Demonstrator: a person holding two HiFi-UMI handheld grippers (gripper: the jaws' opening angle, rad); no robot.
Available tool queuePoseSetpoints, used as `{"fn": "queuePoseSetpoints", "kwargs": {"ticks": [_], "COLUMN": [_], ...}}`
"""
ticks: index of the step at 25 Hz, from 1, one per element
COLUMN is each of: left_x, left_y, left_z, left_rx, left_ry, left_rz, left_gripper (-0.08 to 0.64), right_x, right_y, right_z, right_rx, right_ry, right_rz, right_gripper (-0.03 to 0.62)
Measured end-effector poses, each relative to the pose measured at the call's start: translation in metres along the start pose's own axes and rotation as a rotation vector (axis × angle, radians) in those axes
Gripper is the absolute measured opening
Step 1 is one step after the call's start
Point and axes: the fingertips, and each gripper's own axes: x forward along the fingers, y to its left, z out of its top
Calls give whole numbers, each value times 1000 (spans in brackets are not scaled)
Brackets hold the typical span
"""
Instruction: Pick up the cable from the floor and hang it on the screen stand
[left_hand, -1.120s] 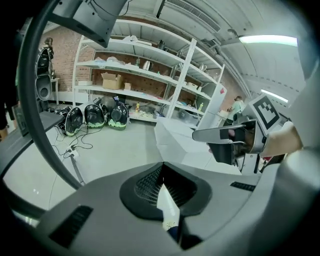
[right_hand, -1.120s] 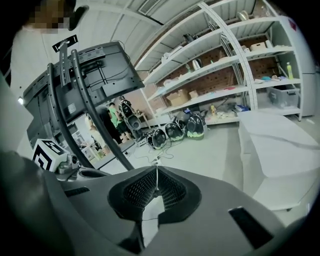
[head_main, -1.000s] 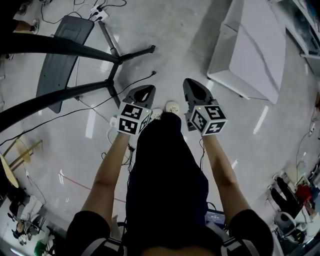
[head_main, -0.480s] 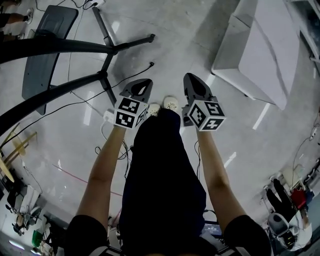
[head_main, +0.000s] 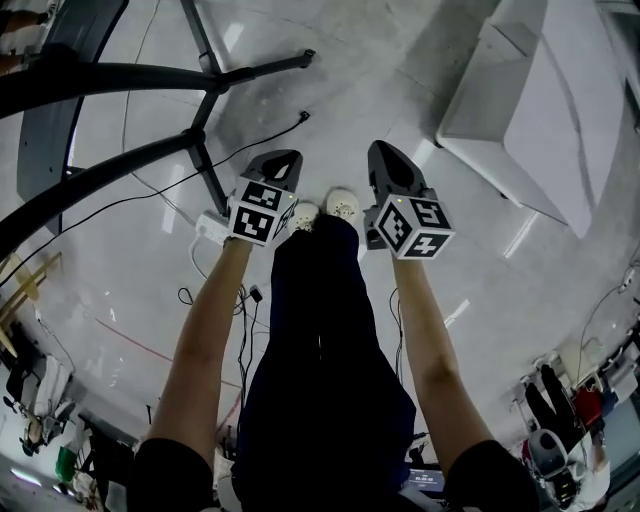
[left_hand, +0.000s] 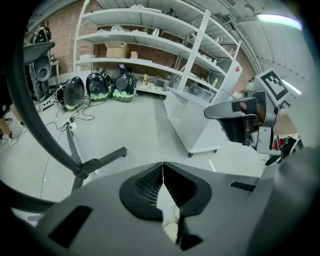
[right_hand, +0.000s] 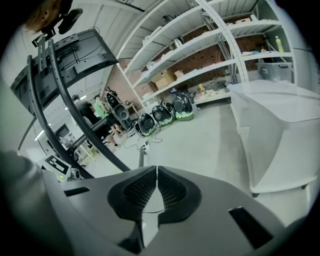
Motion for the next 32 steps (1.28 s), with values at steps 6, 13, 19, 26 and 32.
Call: {"fn": "queuePoseSetpoints", "kwargs": {"ticks": [6, 13, 19, 26, 32], "left_x": [40, 91, 146, 200, 243], "left_y": [18, 44, 64, 89, 103], "left_z": [-30, -64, -98, -130, -160], "left_rx": [-21, -45, -62, -92, -89], "left_ry": [39, 81, 108, 122, 171], "left_rz": [10, 25, 24, 32, 23], "left_gripper": [8, 8, 9, 22, 173], "right_x": [34, 69, 105, 139, 159], "right_y": [-13, -34, -61, -84, -108], "right_z": [-27, -56, -89, -127, -152], "right_rx": [-7, -9, -10, -27, -51], "right_ry": [21, 15, 16, 44, 49], "right_rz": [24, 39, 42, 63, 77], "right_gripper": [25, 26, 25, 25, 25]}}
